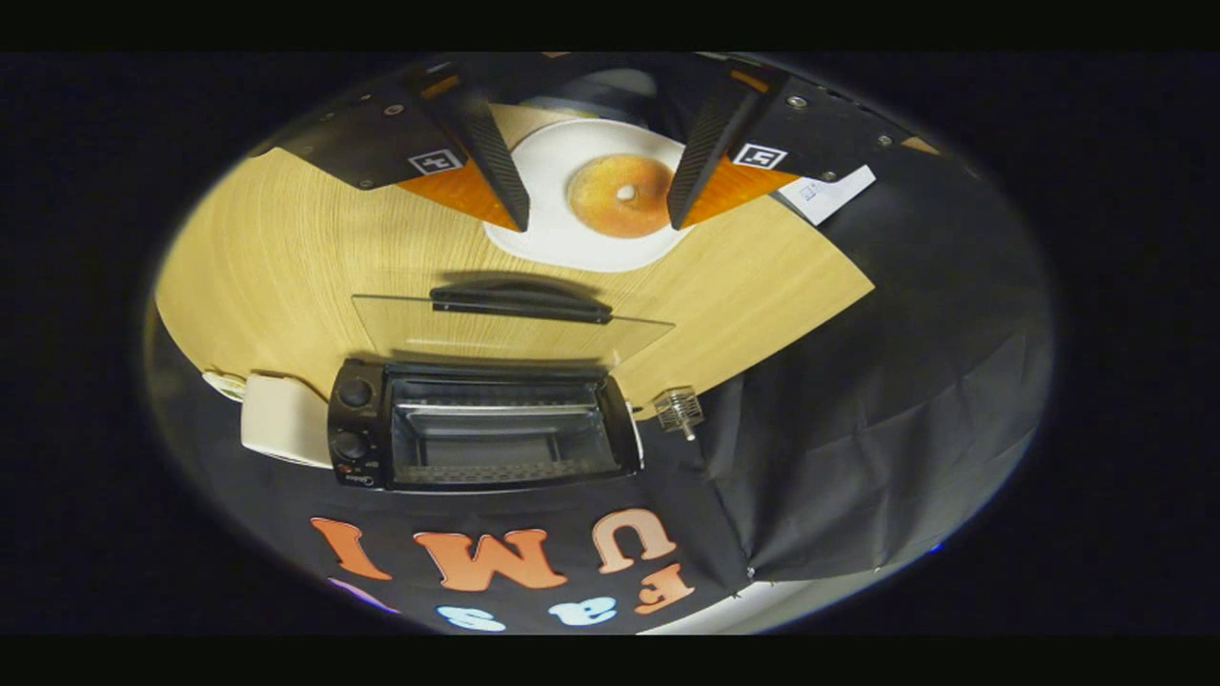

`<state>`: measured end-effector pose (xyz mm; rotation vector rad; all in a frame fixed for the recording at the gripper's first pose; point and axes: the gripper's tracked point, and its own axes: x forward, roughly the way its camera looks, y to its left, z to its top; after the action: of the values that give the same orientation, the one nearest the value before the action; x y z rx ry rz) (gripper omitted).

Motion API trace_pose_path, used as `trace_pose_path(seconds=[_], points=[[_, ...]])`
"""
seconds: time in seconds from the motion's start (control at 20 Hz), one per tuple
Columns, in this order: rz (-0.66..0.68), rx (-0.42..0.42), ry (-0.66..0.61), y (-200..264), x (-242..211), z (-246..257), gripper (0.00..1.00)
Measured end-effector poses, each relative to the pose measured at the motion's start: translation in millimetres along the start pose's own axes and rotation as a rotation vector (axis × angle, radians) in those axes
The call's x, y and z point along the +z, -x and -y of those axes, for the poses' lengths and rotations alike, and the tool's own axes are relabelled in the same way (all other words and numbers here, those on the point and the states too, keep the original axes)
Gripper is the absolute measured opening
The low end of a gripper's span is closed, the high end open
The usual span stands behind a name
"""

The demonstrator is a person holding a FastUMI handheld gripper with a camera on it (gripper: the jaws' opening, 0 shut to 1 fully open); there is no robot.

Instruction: Open the toaster oven, put the food inside, and close the toaster oven door.

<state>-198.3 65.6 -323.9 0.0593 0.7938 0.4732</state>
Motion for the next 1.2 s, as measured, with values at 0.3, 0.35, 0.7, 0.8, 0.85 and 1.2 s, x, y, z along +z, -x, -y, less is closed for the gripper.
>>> trace_pose_path(seconds=[0.3, 0.35, 0.7, 0.8, 0.85, 1.2], points=[[-0.054, 0.007, 0.021, -4.0, -20.6, -15.3, 0.87], [-0.060, 0.002, 0.025, -6.0, -21.8, -15.8, 0.86], [-0.065, -0.040, 0.000, -13.2, -22.3, -15.2, 0.58], [-0.068, -0.032, -0.026, -11.8, -21.7, -16.6, 0.47], [-0.062, -0.039, -0.039, -12.2, -17.2, -15.2, 0.38], [0.107, 0.035, -0.269, -5.9, 45.7, -17.8, 0.27]])
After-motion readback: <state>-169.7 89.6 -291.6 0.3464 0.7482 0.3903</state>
